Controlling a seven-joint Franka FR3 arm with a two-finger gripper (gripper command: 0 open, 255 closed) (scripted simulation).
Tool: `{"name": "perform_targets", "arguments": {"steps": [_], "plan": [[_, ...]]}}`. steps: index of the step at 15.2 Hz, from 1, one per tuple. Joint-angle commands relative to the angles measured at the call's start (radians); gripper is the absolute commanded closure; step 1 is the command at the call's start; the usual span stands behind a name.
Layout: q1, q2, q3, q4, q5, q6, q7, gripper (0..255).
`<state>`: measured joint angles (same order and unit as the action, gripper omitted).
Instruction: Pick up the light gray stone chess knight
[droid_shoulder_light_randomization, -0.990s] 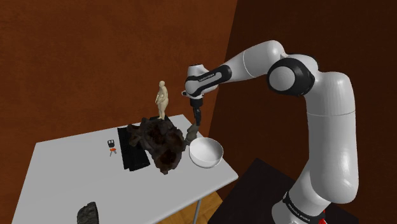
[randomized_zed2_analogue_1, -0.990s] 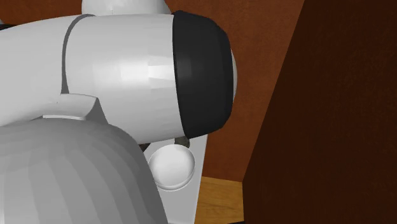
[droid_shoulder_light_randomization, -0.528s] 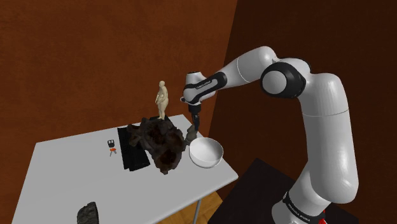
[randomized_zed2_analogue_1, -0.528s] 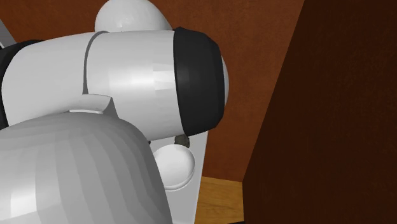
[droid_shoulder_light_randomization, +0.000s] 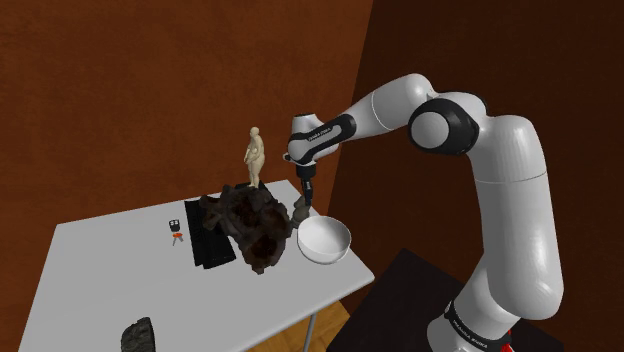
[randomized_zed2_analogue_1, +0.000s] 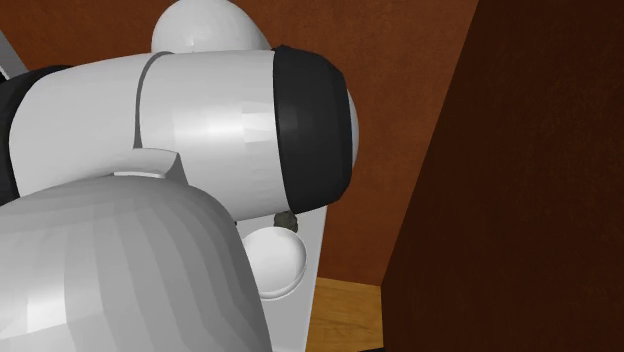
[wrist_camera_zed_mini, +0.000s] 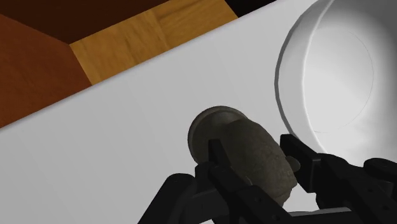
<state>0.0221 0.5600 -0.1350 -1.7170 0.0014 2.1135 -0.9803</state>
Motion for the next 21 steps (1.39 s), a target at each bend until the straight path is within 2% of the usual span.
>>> {"name": "perform_targets", "arguments": {"steps": [1,4,21], "plan": [[0.000,0.000,0.000,0.000,0.000,0.000,0.000,255],[0.001,0.001,0.000,-0.001,0.000,0.001,0.001,255],[0.006,-0.104,-0.007,0.051,-0.011,-0.156,-0.001,255]]}}
